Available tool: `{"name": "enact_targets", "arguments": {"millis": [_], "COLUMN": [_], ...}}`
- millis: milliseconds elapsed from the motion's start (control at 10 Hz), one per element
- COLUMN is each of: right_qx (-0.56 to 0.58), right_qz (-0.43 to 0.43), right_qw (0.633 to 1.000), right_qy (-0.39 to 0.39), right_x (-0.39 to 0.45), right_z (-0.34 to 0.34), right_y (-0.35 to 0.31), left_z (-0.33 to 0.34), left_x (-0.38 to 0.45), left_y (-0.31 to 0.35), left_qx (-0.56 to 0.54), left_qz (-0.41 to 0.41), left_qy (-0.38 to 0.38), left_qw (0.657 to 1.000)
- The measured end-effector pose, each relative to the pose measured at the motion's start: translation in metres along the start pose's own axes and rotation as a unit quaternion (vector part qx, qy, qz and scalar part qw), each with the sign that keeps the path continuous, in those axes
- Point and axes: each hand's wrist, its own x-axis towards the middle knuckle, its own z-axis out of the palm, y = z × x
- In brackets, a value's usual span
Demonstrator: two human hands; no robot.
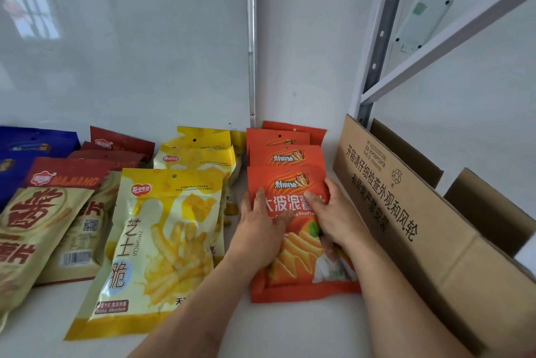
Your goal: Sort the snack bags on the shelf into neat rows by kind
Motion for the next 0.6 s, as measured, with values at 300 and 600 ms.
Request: {"name": "enact_targets", "arguments": {"millis": [300, 600], "right_qx": [-0.115, -0.132], "right_qz": [-0.032, -0.113], "right_qw": [0.991, 0.979], "right_qy": [0.066, 0.103], "right_x": [0.004, 0.004], "right_z": [-0.006, -0.004], "right_y": [-0.017, -0.081], "left_z": [-0.009, -0.056], "left_x": [-0.005, -0.013], "left_y": [0.001, 0.003], "left_qx": [0.116, 0.192], "left_qz": [0.035, 0.211], "left_qy": [0.044, 0.175], "left_qw": [0.992, 0.942]}}
